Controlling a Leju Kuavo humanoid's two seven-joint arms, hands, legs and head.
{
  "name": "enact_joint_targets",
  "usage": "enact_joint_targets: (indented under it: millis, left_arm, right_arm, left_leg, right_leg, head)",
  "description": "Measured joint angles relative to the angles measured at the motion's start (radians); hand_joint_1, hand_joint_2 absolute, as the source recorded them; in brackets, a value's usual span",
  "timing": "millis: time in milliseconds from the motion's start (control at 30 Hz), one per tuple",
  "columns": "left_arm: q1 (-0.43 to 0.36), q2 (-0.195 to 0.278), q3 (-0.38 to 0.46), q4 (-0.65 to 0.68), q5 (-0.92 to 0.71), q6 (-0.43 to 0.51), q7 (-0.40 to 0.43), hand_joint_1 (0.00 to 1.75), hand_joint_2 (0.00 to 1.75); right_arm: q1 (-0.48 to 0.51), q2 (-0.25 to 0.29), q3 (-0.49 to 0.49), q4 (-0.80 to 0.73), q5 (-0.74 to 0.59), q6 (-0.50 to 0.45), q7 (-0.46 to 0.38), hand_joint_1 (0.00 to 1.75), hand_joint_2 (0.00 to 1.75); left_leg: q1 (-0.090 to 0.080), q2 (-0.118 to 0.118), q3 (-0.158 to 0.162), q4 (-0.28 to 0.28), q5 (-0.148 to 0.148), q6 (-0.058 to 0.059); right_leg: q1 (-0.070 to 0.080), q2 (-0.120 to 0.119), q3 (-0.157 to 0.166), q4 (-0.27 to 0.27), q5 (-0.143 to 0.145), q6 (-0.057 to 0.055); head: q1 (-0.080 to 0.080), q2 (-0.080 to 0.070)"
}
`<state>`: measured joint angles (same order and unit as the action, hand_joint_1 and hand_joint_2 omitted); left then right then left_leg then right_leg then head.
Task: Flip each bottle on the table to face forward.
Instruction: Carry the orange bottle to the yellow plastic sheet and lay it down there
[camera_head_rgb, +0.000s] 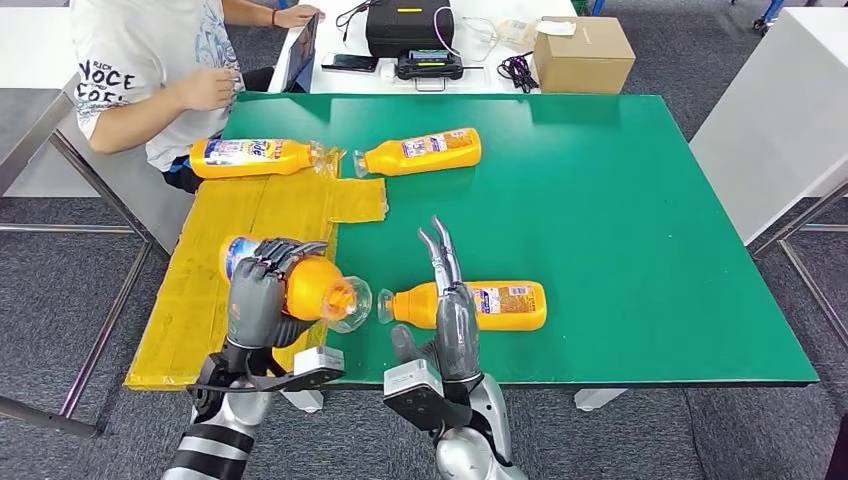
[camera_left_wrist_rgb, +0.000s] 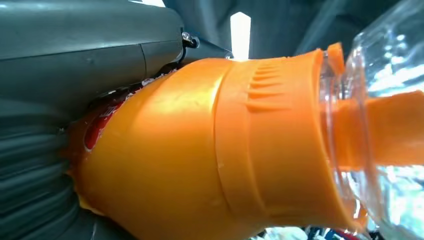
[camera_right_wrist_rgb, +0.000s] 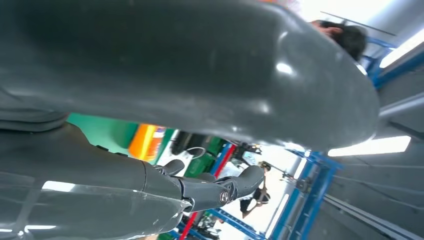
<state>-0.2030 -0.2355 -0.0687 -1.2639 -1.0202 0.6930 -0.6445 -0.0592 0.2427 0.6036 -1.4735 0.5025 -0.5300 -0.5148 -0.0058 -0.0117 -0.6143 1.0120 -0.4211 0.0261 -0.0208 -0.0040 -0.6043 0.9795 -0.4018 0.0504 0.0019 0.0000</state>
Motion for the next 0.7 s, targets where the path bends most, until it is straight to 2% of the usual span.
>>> enact_joint_targets:
  millis: [167, 367, 533, 700]
  left_arm:
    - [-0.018, -0.002, 0.070, 0.011, -0.148, 0.007, 0.013, 1.75, 1.75]
    - [-0.058, 0.003, 0.124, 0.087, -0.357, 0.007, 0.136, 1.75, 1.75]
    - [-0.131, 0.047, 0.123, 0.235, -0.438, 0.007, 0.312, 1.75, 1.75]
    - [-0.176, 0.086, 0.123, 0.348, -0.457, 0.007, 0.346, 1.75, 1.75]
  right_arm:
    - [0.000, -0.004, 0.013, -0.025, -0.019, 0.002, -0.005, 0.00, 0.00]
    - [0.002, -0.014, 0.035, -0.043, -0.064, 0.016, -0.023, 0.00, 0.00]
    - [0.005, -0.024, 0.057, -0.069, -0.092, 0.016, -0.038, 0.00, 0.00]
    - [0.007, -0.031, 0.067, -0.080, -0.098, 0.019, -0.043, 0.00, 0.00]
  left_leg:
    - [0.000, 0.000, 0.000, 0.000, 0.000, 0.000]
    - [0.000, 0.001, 0.000, 0.000, 0.000, 0.000]
    - [0.000, 0.002, 0.000, 0.000, 0.000, 0.000]
    - [0.000, 0.001, 0.000, 0.000, 0.000, 0.000]
  right_leg:
    - [0.000, 0.000, 0.000, 0.000, 0.000, 0.000]
    - [0.000, 0.000, 0.000, 0.000, 0.000, 0.000]
    - [0.000, 0.000, 0.000, 0.000, 0.000, 0.000]
    - [0.000, 0.000, 0.000, 0.000, 0.000, 0.000]
  head:
    - [0.000, 0.000]
    - [0.000, 0.000]
    - [0.000, 0.000]
    - [0.000, 0.000]
